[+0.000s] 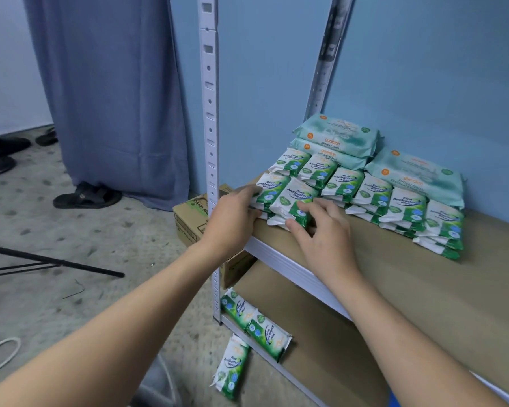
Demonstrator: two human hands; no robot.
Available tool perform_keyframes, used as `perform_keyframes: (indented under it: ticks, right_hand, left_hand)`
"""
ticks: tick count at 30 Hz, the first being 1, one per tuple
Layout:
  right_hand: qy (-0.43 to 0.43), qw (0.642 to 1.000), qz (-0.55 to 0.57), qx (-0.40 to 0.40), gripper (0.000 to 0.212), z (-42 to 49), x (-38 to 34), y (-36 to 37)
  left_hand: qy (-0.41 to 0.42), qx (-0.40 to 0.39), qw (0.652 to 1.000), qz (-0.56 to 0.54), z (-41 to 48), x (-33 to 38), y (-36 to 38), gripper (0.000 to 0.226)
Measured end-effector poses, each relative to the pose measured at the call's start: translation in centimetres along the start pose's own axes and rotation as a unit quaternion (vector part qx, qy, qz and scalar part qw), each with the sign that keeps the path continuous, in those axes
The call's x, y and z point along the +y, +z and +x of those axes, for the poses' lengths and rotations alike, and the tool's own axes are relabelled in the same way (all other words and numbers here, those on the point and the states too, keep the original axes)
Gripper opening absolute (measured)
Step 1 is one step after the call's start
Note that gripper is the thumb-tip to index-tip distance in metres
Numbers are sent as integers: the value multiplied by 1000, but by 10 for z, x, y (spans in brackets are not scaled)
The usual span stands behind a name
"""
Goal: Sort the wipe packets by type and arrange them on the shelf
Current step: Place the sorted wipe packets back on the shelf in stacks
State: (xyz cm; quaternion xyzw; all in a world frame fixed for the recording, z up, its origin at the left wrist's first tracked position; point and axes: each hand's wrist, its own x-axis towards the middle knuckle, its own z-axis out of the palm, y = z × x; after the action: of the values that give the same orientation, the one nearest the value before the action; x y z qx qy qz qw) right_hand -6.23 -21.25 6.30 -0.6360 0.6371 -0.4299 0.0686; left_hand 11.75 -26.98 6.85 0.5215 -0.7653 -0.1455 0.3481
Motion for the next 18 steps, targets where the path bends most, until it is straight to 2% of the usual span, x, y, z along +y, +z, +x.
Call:
perform_keyframes:
  ticks: [11,15,18]
  right_hand:
    - [-1,995,-83,48,28,16,6,21]
    - [25,997,-74,19,37,13,5,15]
    - [30,996,-86,2,49,1,1,7]
  left_hand:
    - [-23,-52,998,29,31,8,11,45]
    - [18,-81,995,54,18,8,4,55]
    - [22,-74,996,52,-4,11,-7,59]
